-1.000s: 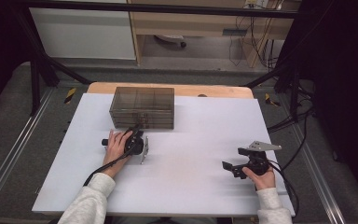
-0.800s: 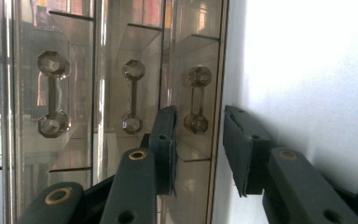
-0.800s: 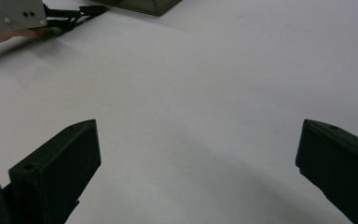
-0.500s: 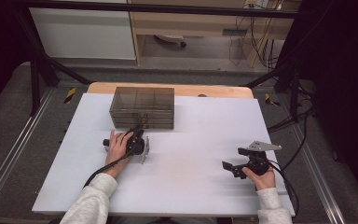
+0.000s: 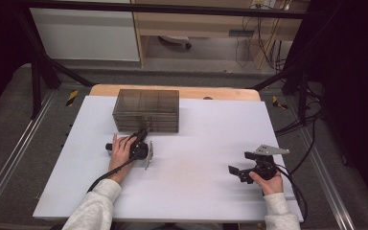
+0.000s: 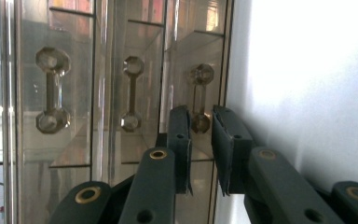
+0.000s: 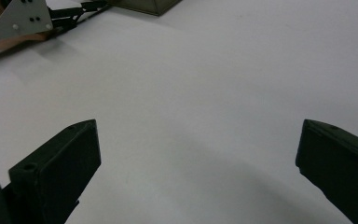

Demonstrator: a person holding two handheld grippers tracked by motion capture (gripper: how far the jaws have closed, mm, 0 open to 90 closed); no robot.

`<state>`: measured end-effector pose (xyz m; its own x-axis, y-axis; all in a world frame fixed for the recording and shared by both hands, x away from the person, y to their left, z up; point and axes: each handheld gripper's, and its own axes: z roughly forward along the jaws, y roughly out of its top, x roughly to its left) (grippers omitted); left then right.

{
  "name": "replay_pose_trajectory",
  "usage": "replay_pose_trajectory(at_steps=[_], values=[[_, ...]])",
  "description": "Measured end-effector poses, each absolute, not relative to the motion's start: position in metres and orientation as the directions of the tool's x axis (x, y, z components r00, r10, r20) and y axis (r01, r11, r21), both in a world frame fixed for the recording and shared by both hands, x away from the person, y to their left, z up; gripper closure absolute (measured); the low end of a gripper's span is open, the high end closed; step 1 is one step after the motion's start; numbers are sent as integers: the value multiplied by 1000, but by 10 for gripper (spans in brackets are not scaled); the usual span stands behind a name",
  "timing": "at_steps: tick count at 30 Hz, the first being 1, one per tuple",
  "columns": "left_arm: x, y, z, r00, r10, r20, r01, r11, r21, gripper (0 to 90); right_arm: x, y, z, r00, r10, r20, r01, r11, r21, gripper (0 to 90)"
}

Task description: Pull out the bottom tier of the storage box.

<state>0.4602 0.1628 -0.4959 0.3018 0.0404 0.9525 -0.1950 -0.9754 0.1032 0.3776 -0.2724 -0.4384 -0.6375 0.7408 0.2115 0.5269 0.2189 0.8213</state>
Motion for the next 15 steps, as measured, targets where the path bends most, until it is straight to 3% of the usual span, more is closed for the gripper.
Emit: replay_pose_trajectory(at_steps=[15], values=[[460,161,-498,274,7,962,-202,-977,64,785,378,-272,-438,-636,742,213,528,217,821,5]])
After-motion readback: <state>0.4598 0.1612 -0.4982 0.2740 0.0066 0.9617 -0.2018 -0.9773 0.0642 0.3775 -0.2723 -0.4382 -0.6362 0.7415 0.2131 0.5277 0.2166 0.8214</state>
